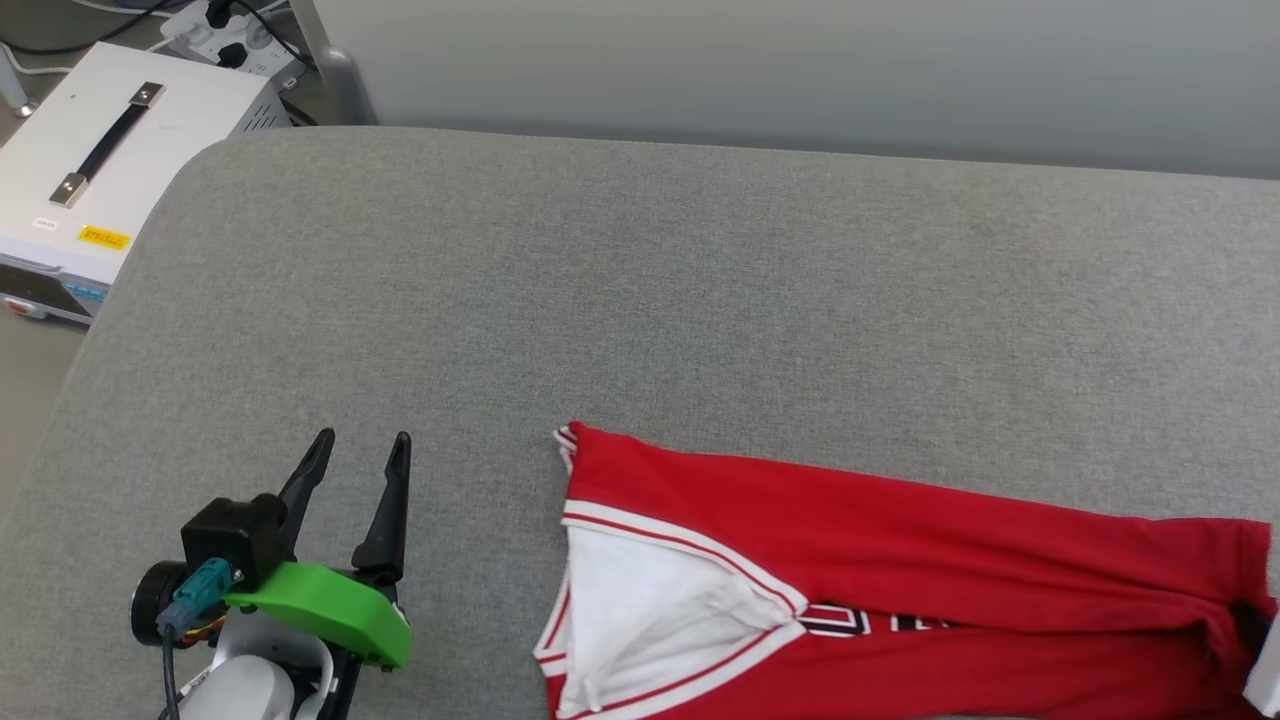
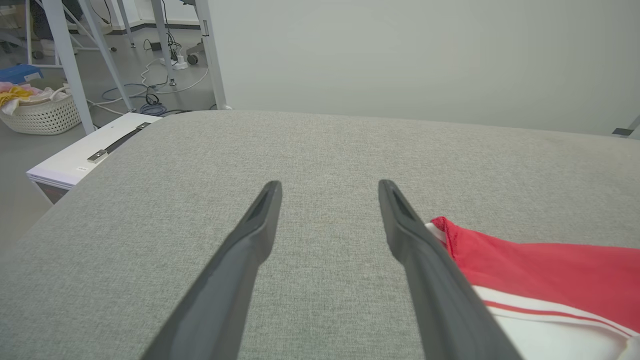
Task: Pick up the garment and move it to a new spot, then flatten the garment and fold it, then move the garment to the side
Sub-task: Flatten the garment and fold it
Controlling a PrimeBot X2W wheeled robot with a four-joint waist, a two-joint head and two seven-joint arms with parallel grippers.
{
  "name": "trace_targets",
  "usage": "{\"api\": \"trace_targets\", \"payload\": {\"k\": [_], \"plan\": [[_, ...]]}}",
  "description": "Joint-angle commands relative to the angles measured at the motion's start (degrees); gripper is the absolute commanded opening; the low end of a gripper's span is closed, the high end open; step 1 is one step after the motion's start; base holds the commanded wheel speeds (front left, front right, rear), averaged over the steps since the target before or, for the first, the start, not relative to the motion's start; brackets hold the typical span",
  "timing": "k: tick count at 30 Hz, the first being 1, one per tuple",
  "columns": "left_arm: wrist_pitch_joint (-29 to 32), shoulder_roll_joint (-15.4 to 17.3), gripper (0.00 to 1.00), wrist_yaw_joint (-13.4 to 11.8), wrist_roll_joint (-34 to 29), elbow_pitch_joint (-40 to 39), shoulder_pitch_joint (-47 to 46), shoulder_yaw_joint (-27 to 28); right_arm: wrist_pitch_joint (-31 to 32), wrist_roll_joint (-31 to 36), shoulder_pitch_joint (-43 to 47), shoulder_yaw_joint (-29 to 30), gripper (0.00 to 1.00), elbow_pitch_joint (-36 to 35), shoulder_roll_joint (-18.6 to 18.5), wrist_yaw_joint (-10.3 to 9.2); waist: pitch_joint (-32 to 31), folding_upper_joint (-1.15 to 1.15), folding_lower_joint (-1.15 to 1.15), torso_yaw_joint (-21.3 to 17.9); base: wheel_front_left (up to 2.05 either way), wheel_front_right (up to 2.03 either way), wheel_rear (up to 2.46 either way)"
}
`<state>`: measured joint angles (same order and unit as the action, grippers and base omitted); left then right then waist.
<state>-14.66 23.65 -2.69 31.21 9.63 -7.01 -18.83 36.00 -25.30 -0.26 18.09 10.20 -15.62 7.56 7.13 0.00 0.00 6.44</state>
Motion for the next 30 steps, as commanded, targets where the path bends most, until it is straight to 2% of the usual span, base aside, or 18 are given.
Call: {"api": "trace_targets", "payload": {"k": [1, 5, 10, 15, 23, 30], "plan": [[-0.34, -0.4, 1.0, 0.4, -0.35, 0.24, 0.68, 0.23, -0.84, 1.09, -1.04, 1.23, 0.0, 0.62, -1.45, -0.08, -0.15, 0.0, 0.0, -0.07, 0.0, 0.0, 0.0], [-0.34, -0.84, 1.0, 0.7, -0.6, 0.65, 0.69, 0.33, -1.47, 2.75, -1.15, 2.22, 0.0, 1.59, -2.94, -0.08, -0.61, 0.0, 0.0, -0.12, 0.0, 0.0, 0.0], [-0.34, -1.37, 1.0, 0.94, -0.82, 1.1, 1.22, 0.57, -0.76, 1.78, -0.68, 1.39, 0.0, 0.51, -2.29, -0.08, -1.44, 0.0, 0.0, -0.28, 0.0, 0.0, 0.0], [-0.34, -1.89, 1.0, 1.29, -0.8, 1.7, 1.73, 0.86, 0.77, -0.1, 1.12, -0.53, 0.0, -3.45, -1.26, -0.08, -2.88, 0.0, 0.0, -0.33, 0.0, 0.0, 0.0], [-0.34, -3.14, 1.0, 1.76, -0.88, 2.54, 3.27, 1.28, 5.82, -2.98, 5.2, -3.22, 0.0, -12.42, 2.68, -0.08, -6.19, 0.0, 0.0, 0.09, 0.0, 0.0, 0.0], [-0.34, -4.28, 1.0, 1.85, -1.31, 2.57, 4.4, 1.71, 10.21, -4.96, 7.01, -6.31, 0.0, -18.92, 8.88, -0.08, -7.5, 0.0, 0.0, 1.03, 0.0, 0.0, 0.0]]}}
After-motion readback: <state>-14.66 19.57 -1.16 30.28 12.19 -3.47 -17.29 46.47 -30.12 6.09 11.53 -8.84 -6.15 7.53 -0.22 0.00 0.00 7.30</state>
